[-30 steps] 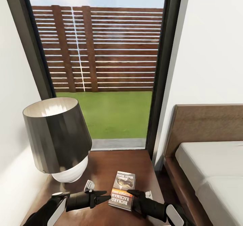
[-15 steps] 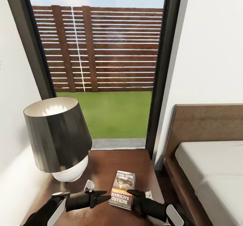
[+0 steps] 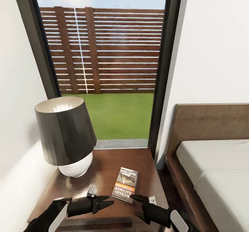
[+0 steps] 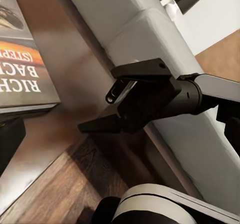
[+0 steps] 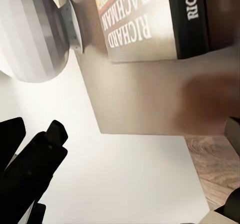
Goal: In the bedroom, move the book from the bed onto either nightstand, and place the two sandals side by side next to the bed.
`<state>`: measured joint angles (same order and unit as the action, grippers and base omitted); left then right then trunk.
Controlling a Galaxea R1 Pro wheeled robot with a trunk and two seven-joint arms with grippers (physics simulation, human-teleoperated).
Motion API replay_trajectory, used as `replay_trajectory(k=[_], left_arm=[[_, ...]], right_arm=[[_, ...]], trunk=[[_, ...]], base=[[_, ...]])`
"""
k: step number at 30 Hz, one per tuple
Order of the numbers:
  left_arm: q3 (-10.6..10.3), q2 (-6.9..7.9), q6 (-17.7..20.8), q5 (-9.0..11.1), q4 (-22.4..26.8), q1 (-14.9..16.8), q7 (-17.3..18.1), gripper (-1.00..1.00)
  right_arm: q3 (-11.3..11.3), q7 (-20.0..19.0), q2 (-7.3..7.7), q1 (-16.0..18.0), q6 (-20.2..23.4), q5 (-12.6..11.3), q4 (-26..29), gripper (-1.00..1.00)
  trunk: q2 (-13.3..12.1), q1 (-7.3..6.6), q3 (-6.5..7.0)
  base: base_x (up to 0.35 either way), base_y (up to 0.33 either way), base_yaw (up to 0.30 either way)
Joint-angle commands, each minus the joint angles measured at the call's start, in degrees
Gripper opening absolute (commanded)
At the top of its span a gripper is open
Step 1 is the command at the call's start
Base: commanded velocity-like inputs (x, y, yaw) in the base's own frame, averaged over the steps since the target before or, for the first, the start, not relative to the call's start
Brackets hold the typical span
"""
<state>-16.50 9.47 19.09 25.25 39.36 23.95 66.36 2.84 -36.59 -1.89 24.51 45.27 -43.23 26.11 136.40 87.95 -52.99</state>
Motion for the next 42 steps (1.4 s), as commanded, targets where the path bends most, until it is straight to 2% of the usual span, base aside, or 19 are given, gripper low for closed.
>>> replay_trajectory(k=[1,42], left_arm=[[-0.3,0.07,0.6,0.6,0.0,0.0,0.0,1.0],[-0.3,-0.34,0.6,0.6,0.0,0.0,-0.1,1.0]], right_arm=[[0.3,-0.1,-0.05,0.0,0.3,0.1,0.0,1.0],[0.4,-0.1,-0.05,0.0,0.1,0.1,0.2,1.0]], trunk=[[0.0,-0.01,-0.06],[-16.4,-9.02,7.3]], base=[[-0.009,0.0,0.0],[0.0,0.0,0.0]])
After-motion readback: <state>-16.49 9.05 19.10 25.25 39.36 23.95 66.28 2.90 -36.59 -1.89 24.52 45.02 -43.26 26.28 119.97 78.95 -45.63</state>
